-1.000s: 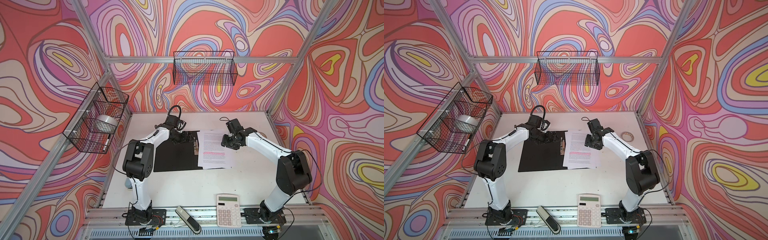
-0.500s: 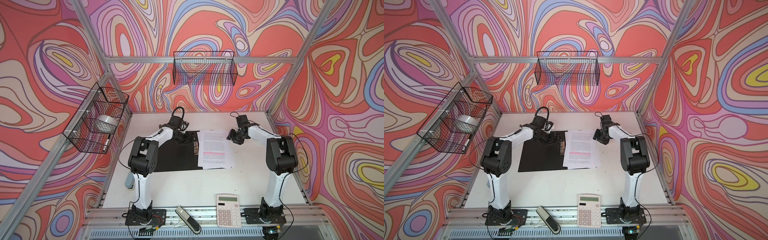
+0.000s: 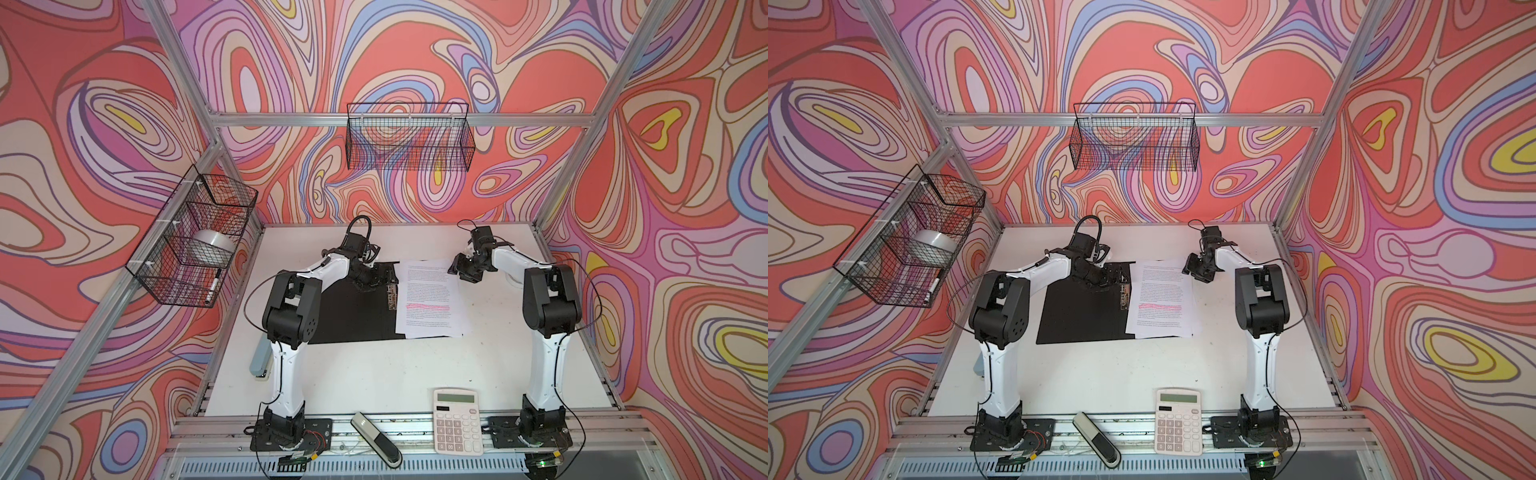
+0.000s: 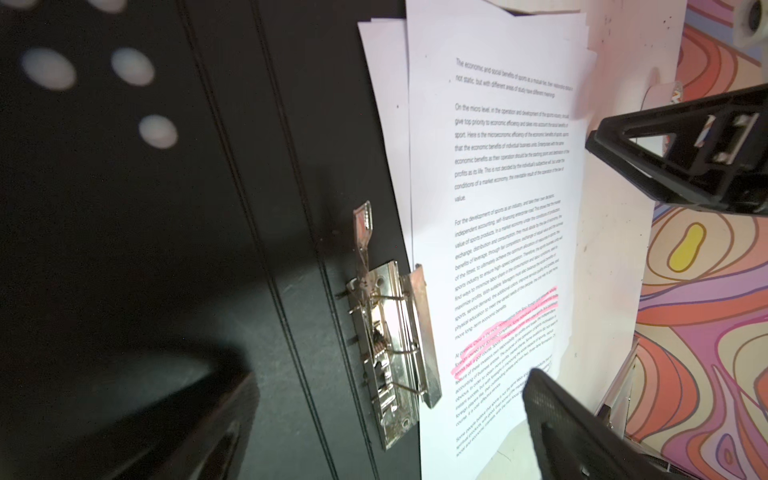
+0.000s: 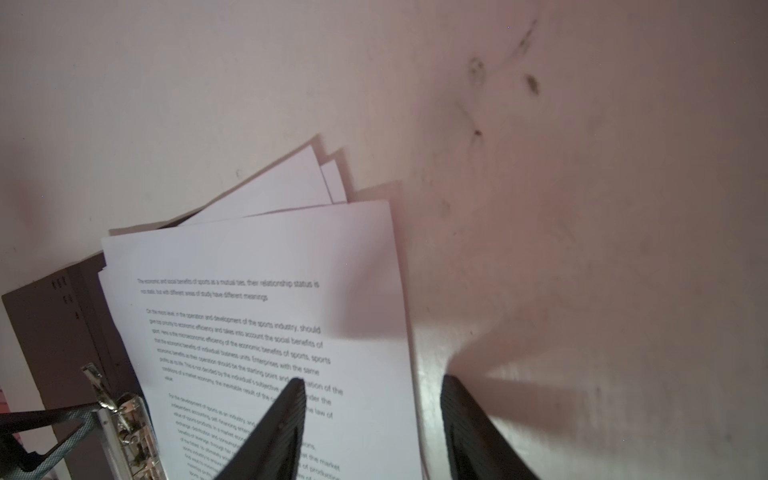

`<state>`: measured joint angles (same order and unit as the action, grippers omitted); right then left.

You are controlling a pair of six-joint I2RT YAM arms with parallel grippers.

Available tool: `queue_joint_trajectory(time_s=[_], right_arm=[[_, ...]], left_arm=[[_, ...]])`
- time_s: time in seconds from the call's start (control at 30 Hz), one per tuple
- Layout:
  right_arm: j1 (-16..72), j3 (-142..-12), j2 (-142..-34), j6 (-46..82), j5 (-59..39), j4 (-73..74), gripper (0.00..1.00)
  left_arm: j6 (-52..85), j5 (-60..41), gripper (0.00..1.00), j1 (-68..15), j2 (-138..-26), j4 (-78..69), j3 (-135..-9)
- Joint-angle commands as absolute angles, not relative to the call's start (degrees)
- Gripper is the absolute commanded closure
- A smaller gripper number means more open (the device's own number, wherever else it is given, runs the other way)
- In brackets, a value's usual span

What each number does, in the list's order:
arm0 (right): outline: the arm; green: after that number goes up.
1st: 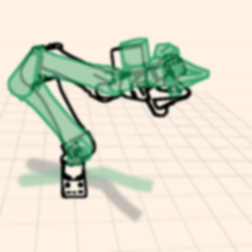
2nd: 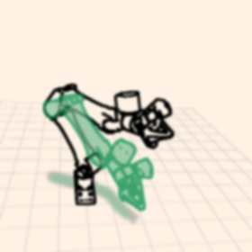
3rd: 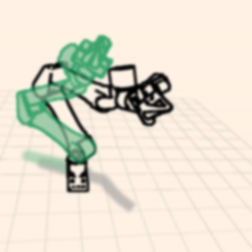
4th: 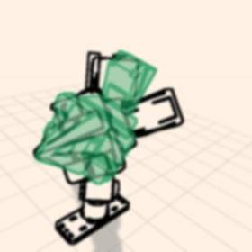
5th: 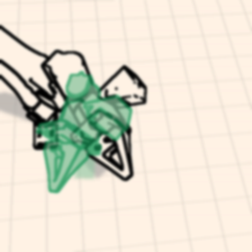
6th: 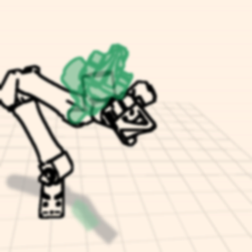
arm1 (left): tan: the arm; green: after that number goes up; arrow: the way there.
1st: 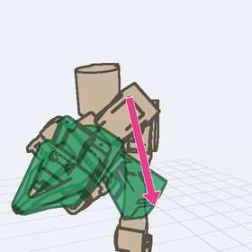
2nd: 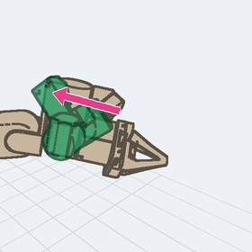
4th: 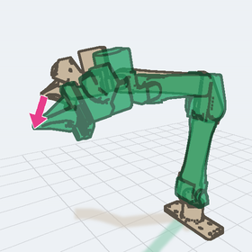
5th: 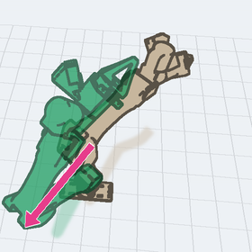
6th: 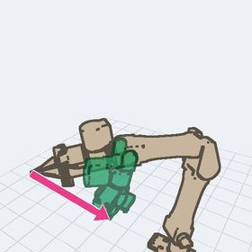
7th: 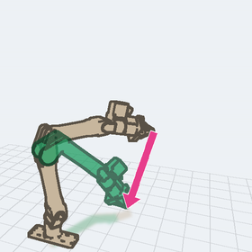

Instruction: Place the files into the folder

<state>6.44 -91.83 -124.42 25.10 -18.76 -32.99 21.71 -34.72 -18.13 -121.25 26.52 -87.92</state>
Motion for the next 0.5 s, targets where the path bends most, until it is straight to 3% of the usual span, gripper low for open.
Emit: queue_joint_trajectory(time_s=[0.0,0.47], right_arm=[[6.3,-92.4,-127.2,23.1,-21.8,-35.1,0.45],[7.5,-93.3,-126.8,19.3,-29.8,-37.1,0.46]], left_arm=[[22.6,-36.3,0.0,-18.5,-123.6,26.1,-89.9],[23.3,-38.5,0.0,-19.4,-126.7,26.3,-92.5]])
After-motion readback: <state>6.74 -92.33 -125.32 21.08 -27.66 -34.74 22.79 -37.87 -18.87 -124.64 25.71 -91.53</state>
